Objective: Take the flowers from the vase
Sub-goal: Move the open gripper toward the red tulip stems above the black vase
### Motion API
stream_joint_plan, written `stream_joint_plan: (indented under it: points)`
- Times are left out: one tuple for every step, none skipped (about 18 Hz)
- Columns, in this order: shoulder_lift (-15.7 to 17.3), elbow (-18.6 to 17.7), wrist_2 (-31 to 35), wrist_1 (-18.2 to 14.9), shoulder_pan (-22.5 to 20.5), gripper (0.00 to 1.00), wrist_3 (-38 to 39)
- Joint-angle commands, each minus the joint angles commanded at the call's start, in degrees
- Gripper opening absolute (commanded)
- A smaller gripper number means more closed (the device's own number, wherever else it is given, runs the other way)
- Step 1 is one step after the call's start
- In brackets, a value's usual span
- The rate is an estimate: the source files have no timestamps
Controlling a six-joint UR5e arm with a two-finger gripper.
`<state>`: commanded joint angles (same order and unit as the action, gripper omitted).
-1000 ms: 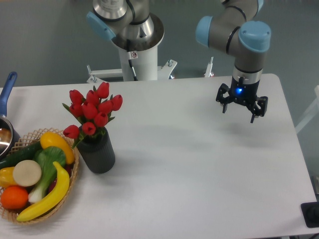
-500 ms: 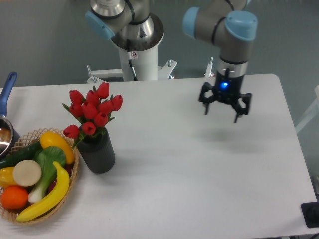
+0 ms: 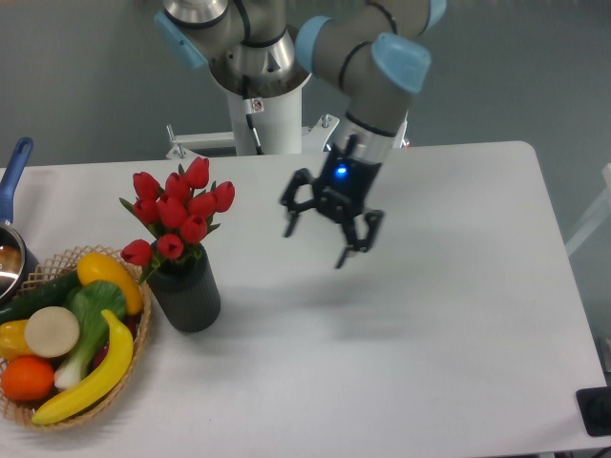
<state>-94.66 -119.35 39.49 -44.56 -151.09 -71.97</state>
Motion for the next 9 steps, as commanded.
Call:
stream_joint_plan:
  points:
    - [0.18, -0.79, -2.47, 0.0, 0.27, 1.0, -1.84]
    - [0.18, -1.67, -4.32, 0.0, 0.36, 1.0, -3.69]
    - [0.27, -2.63, -6.34, -0.09, 0.44, 1.0, -4.75]
    - [0.61, -3.51, -8.36, 0.0, 0.79, 1.0, -5.02]
    - [1.14, -4.13, -9.77, 0.0, 1.58, 1.0, -5.02]
    - [1.58, -4.75, -10.31, 0.0, 1.94, 1.0, -5.2]
    - [1.67, -5.01, -10.66, 0.0, 2.46, 1.0, -5.37]
    - [1.67, -4.93, -11.28, 0.0, 3.25, 1.0, -5.29]
    - [1.59, -4.93, -12.33, 0.09, 3.95, 1.0, -5.29]
